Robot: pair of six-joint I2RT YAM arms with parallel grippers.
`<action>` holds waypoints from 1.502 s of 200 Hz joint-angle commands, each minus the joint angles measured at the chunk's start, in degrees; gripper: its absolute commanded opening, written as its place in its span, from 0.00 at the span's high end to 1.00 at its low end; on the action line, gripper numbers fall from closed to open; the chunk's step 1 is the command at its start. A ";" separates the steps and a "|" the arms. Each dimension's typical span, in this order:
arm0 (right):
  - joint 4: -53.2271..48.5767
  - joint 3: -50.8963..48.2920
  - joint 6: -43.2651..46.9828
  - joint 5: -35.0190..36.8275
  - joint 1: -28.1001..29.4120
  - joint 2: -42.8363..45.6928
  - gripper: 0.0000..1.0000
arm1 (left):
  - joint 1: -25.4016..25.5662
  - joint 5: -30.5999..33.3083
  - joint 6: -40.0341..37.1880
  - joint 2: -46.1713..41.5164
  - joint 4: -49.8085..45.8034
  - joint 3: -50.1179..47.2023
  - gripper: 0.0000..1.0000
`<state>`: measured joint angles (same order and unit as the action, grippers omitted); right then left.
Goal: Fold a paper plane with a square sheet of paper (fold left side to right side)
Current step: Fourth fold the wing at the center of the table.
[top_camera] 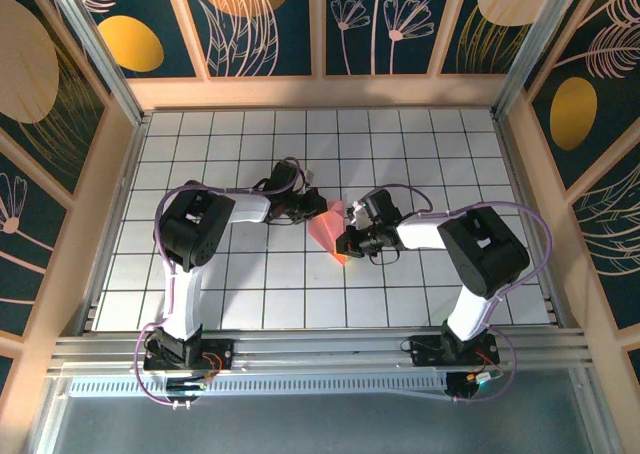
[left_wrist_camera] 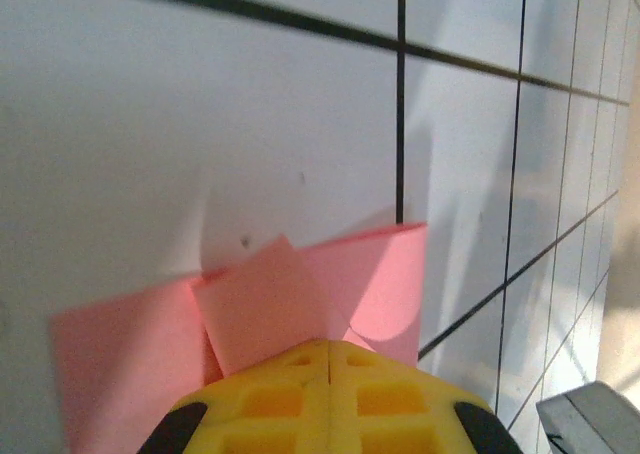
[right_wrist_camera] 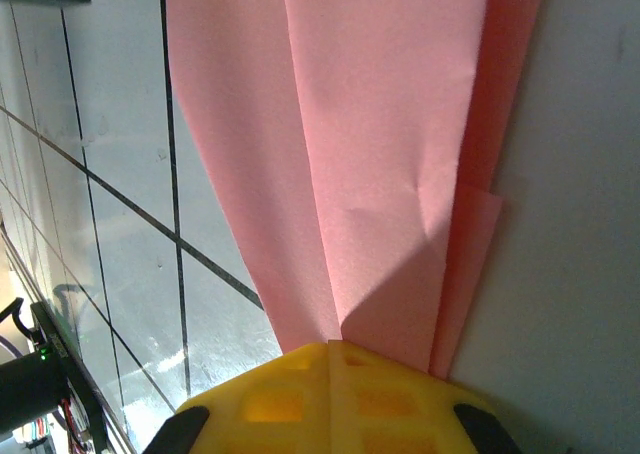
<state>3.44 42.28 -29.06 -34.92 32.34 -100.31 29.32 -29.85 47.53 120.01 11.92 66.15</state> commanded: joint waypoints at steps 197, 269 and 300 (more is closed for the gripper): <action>-8.72 -2.42 0.54 8.11 0.71 -4.81 1.00 | 3.67 -0.25 -2.09 -6.10 7.14 -6.74 1.00; -9.07 -1.55 0.67 6.85 0.71 -3.49 1.00 | 3.77 4.87 -3.54 0.32 0.42 -2.42 1.00; -8.22 0.73 0.16 3.90 0.67 -0.45 1.00 | 3.75 6.45 -3.23 0.23 -2.06 -2.43 1.00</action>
<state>3.33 43.13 -29.08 -34.94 32.40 -100.62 33.41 -28.25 44.62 118.28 14.09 63.18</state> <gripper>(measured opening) 0.046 0.044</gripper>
